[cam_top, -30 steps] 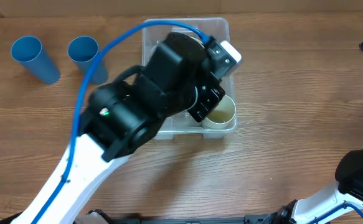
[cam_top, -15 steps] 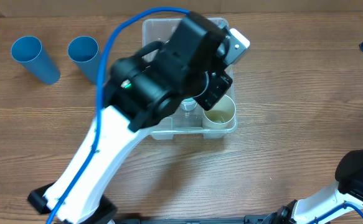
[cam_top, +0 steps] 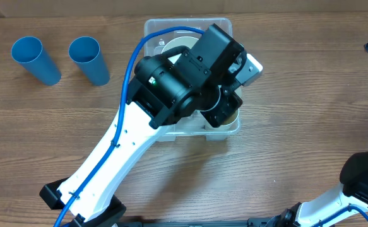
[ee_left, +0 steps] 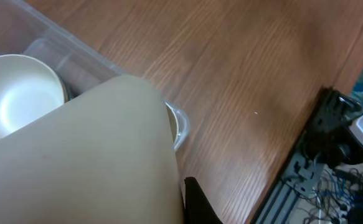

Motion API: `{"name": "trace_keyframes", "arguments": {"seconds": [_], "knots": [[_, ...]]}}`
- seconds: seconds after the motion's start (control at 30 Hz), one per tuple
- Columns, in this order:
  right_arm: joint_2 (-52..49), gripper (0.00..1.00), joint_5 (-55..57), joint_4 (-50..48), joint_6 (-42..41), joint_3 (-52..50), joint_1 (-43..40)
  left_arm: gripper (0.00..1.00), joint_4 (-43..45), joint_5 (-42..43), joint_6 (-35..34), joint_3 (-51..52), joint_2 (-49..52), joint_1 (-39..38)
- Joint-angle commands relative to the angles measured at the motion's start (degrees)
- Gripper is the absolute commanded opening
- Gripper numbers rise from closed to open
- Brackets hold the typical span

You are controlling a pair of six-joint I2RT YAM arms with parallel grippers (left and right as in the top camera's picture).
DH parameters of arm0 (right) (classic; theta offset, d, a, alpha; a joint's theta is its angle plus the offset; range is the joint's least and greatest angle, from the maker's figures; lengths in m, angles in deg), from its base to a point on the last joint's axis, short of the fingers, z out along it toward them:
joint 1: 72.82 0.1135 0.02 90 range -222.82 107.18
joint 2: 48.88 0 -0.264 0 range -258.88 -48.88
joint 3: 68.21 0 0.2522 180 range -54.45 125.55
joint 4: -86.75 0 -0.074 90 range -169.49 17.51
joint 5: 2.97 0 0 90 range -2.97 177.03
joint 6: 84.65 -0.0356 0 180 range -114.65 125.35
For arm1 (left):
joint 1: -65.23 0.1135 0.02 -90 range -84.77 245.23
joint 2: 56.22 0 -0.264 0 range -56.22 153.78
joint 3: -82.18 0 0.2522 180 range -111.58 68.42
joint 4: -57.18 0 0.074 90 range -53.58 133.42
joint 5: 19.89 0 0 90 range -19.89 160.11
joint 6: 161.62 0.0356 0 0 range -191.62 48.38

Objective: Pack container
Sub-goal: 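Lower the second cream cup into the first cream cup and release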

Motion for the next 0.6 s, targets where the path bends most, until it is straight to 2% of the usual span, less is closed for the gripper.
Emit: {"name": "trace_keyframes", "arguments": {"seconds": [0.0, 0.4, 0.5, 0.53, 0.57], "knots": [[0.24, 1.0, 0.31, -0.31, -0.15, 1.29, 0.04, 0.04, -0.98, 2.19, 1.75, -0.92, 2.62, -0.2], [0.24, 1.0, 0.31, -0.31, -0.15, 1.29, 0.04, 0.05, -4.15, 2.97, 1.79, -0.9, 5.2, -0.2], [0.24, 1.0, 0.31, -0.31, -0.15, 1.29, 0.04, 0.17, -4.35, 2.97, 1.77, -0.9, 5.2, -0.2], [0.24, 1.0, 0.31, -0.31, -0.15, 1.29, 0.04, 0.26, -4.31, 2.97, 1.79, -0.9, 5.2, -0.2], [0.24, 1.0, 0.31, -0.31, -0.15, 1.29, 0.04, 0.29, -4.26, 2.97, 1.77, -0.9, 5.2, -0.2]]}}
